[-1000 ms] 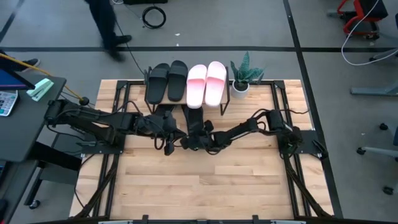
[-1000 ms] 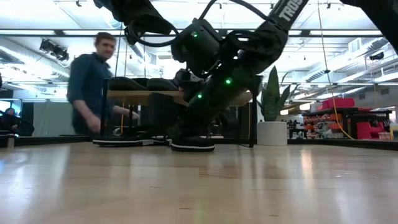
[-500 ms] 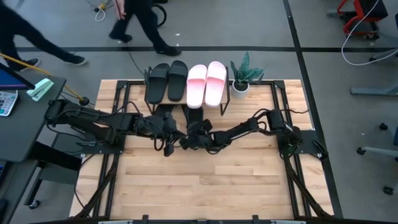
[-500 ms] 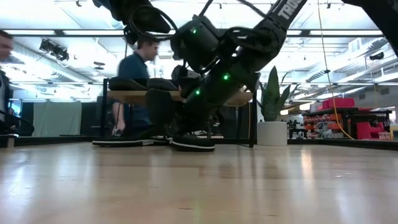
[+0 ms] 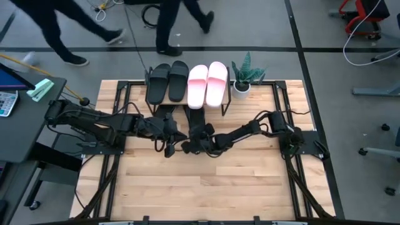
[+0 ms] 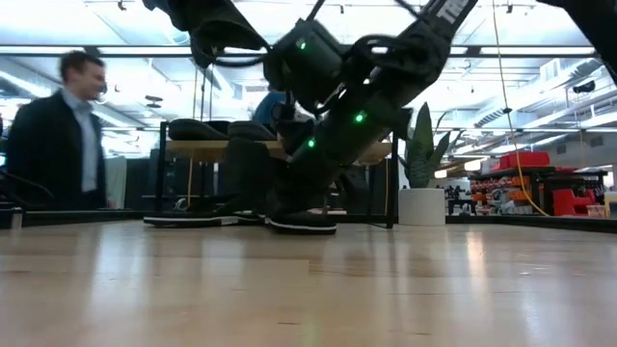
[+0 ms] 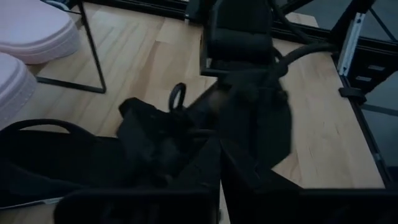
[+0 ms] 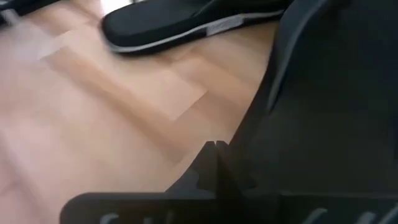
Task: Pick and place slides into the shelf
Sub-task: Put the black slipper under the shelf, then return to Home Position
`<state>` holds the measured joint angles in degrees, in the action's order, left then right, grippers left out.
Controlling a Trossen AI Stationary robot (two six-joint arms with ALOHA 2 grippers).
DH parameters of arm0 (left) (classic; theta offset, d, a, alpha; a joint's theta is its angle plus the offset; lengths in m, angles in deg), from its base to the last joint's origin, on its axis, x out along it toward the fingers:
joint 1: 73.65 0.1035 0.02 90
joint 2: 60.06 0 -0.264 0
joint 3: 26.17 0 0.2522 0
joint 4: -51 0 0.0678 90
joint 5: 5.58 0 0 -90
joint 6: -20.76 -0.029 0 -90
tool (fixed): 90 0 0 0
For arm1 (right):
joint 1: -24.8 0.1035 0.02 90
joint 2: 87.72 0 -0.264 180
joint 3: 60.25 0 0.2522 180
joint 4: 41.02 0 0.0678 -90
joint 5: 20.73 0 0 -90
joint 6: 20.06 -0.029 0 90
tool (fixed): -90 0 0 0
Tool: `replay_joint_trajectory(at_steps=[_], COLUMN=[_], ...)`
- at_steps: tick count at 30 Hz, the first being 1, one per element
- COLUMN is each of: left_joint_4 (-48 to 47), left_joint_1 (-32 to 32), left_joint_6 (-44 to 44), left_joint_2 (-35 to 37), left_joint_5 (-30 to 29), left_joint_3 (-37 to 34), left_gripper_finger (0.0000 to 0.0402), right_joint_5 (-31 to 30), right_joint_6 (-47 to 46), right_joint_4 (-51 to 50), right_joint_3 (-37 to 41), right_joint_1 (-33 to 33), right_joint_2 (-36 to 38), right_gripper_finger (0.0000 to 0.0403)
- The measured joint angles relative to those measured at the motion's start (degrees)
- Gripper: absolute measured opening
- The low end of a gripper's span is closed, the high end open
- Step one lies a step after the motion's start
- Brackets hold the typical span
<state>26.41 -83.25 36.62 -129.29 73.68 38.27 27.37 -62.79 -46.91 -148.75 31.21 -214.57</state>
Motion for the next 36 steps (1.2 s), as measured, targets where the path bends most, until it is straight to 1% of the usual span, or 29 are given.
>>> replay_joint_trajectory(at_steps=[5, 9, 13, 20, 22, 24, 28, 30, 33, 36], left_joint_4=[0.0, 0.2, 0.3, 0.2, 0.3, 0.0, -0.9, -0.5, -2.8, -6.6], left_joint_1=[0.1, 0.1, 0.1, 0.0, 0.0, 0.0, 0.0, 0.0, -0.2, -0.6], left_joint_6=[0.0, 0.0, 0.0, 0.8, 1.5, 1.5, 1.5, 1.5, 1.6, 3.5], left_joint_2=[0.0, 0.0, 0.0, 0.0, 0.0, 0.6, 1.9, 2.2, 2.6, 2.6], left_joint_5=[-0.2, -0.3, 0.1, 0.5, 0.6, 0.7, 0.7, 0.6, 0.5, 0.5], left_joint_3=[0.0, 0.0, 0.0, 0.0, 0.0, 0.0, -0.1, 0.1, 0.0, 0.0], left_gripper_finger=[0.0009, 0.0018, 0.0022, 0.0009, 0.0009, 0.0014, 0.0026, 0.0030, 0.0034, 0.0033], right_joint_5=[0.5, 1.1, 1.1, 0.8, 0.4, -1.7, -4.8, -5.0, -5.2, -4.1], right_joint_6=[2.8, 4.0, 6.5, 9.4, 10.6, 12.1, 17.6, 22.4, 29.3, 31.2], right_joint_4=[1.3, 1.4, 3.0, 3.3, 3.2, 3.0, 1.0, -3.1, -10.6, -17.5], right_joint_3=[-0.1, -0.1, -0.1, 0.0, 0.0, 0.1, 0.1, 0.0, 0.0, 0.0], right_joint_1=[-3.5, -5.5, -6.7, -7.7, -6.3, -4.1, 2.3, 5.3, 10.2, 15.1], right_joint_2=[-1.2, -1.3, -1.3, -1.2, -0.6, 1.1, 7.5, 11.8, 18.9, 26.0], right_gripper_finger=[0.0000, 0.0000, 0.0000, 0.0000, 0.0000, 0.0001, 0.0001, 0.0001, 0.0001, 0.0002])
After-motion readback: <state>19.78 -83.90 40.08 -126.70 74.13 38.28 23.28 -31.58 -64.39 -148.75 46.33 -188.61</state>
